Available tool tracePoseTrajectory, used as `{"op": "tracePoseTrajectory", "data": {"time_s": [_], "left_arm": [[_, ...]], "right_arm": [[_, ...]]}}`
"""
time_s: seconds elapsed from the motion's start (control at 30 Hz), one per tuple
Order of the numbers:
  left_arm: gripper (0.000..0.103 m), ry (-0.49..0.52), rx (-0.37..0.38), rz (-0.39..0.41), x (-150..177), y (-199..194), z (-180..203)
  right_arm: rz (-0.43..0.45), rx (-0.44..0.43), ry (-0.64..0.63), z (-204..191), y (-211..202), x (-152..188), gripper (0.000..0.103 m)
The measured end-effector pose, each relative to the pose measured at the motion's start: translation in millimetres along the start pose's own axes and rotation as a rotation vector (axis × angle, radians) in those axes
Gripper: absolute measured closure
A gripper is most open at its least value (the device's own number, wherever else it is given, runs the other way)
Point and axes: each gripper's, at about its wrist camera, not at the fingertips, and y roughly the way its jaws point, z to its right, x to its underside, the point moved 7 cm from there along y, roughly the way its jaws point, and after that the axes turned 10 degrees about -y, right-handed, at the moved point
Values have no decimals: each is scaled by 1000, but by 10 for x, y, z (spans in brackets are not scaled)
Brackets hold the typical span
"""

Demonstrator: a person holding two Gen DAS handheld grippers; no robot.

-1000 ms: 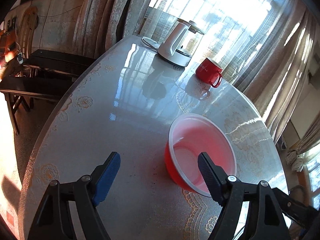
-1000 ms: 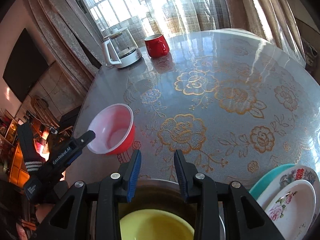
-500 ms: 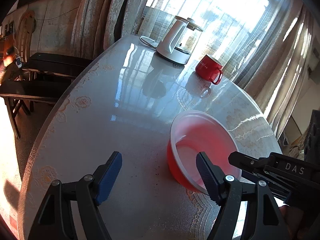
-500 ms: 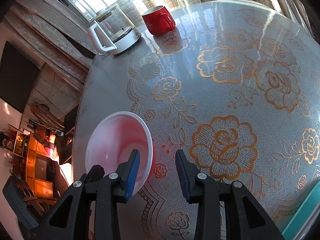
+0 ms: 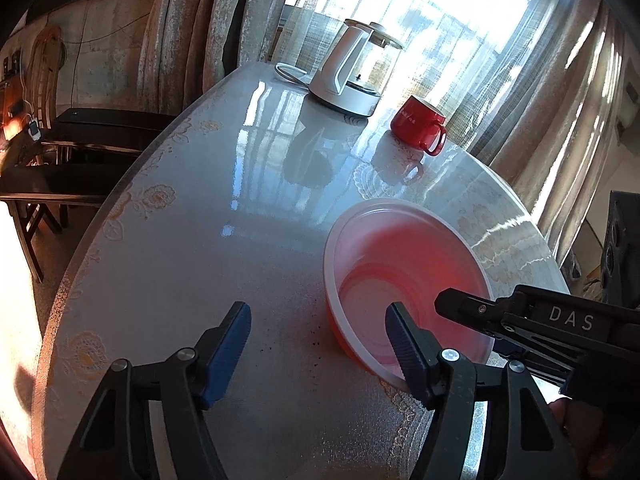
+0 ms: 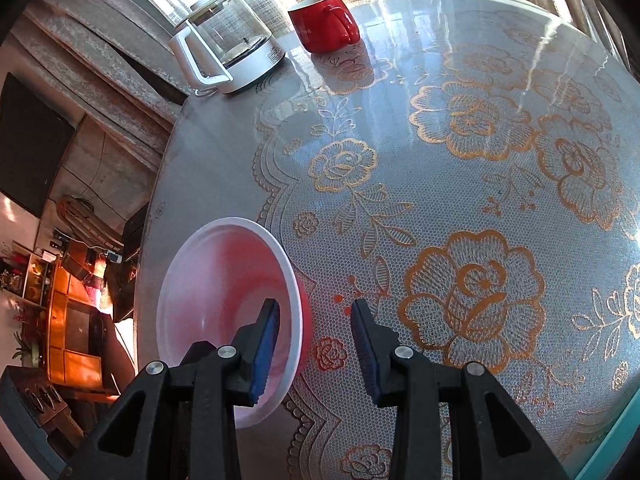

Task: Organize plates and bowls
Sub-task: 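Move both grippers to the red bowl's rim and close them, then lift the red bowl and carry it over the steel bowl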

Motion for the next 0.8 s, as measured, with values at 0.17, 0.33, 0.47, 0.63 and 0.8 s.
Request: {"op": "tracePoseTrajectory", "data": {"time_s": [0.17,0.33,0.47,0.63,0.8], "left_arm": [[44,6,1,-19,13,29,2],[53,19,16,-33,35,42,40],[64,35,23,-36,49,42,77],[80,50,35,-43,69,42,103],[87,73,38,-45,106,43,145]], "right_arm": [[-4,-4,-7,-22,40,-2,71],[0,-12,-26,-46,58,1,85],[-6,-21,-16,-39,49,41,87],[-14,-24,-14,-48,53,65,87],[-9,-32,-13,-62,-7,93,87]]}}
